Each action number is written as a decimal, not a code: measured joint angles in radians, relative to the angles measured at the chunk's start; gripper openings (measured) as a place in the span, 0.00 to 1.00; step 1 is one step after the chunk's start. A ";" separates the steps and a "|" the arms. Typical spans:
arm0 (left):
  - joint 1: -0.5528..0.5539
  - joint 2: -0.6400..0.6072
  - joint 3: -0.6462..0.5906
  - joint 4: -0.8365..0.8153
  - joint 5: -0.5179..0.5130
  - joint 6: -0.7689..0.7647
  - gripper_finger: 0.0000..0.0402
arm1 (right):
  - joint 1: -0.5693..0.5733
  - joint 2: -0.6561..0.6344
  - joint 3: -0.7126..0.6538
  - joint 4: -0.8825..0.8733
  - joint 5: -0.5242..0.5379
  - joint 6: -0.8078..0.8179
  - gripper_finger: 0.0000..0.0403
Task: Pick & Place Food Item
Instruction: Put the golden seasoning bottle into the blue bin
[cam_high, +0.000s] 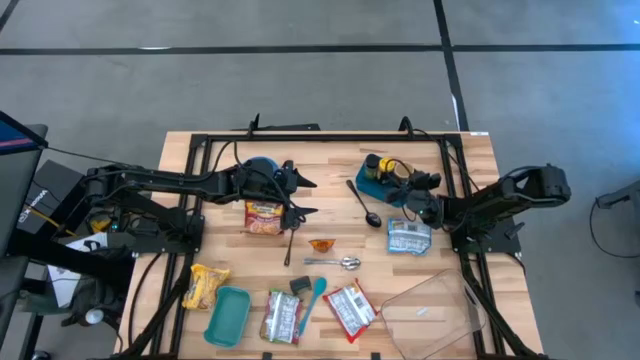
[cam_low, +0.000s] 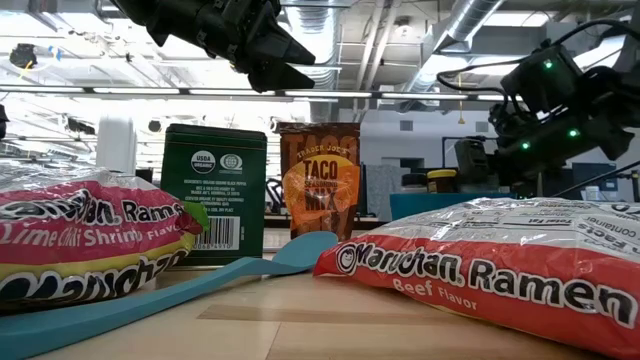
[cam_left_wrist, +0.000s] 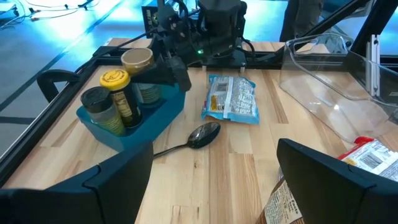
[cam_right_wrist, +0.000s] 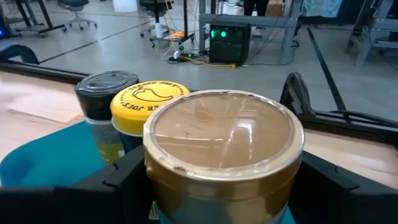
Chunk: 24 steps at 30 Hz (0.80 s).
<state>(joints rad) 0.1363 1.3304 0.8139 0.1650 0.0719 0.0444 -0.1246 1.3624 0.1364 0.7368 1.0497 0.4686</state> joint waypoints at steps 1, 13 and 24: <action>0.000 0.000 0.000 0.000 0.000 0.000 0.84 | 0.000 0.000 0.000 0.000 0.001 0.000 0.69; 0.000 0.000 0.000 0.000 0.000 0.000 0.84 | 0.000 0.000 0.001 -0.018 -0.013 0.003 0.69; 0.000 0.000 0.000 0.000 0.000 0.000 0.84 | 0.000 -0.001 0.001 -0.026 -0.031 -0.005 0.69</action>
<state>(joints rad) 0.1360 1.3304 0.8139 0.1650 0.0719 0.0443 -0.1249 1.3613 0.1371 0.7109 1.0187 0.4641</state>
